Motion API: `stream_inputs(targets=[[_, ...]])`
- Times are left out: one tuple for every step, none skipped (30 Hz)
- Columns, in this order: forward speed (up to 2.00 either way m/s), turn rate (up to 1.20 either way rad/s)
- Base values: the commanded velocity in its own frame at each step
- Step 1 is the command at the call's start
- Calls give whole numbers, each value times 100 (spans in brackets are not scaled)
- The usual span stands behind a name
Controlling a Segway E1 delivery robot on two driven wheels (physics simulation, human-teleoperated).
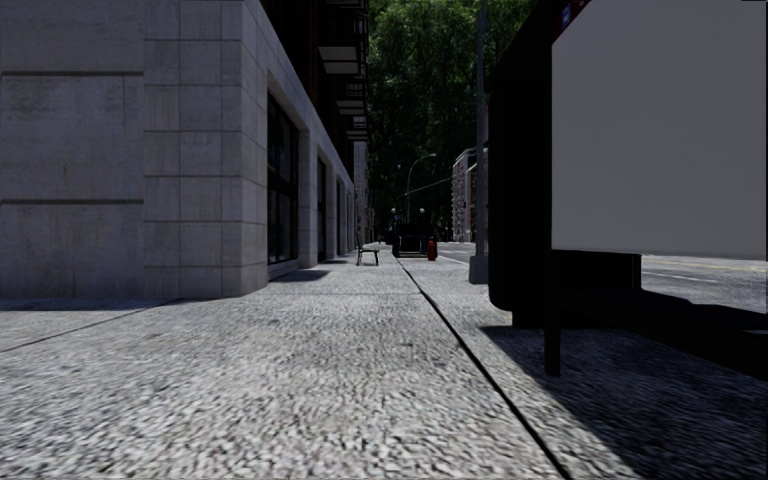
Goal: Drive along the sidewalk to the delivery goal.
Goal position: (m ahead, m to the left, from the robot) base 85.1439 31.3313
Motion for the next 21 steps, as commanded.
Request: stream_inputs(targets=[[200, 0], [200, 0], [200, 0], [200, 0], [200, 0], [200, 0], [200, 0], [200, 0], [200, 0], [200, 0], [200, 0], [200, 0], [200, 0], [200, 0], [200, 0], [200, 0], [200, 0], [200, 0], [200, 0], [200, 0], [200, 0]])
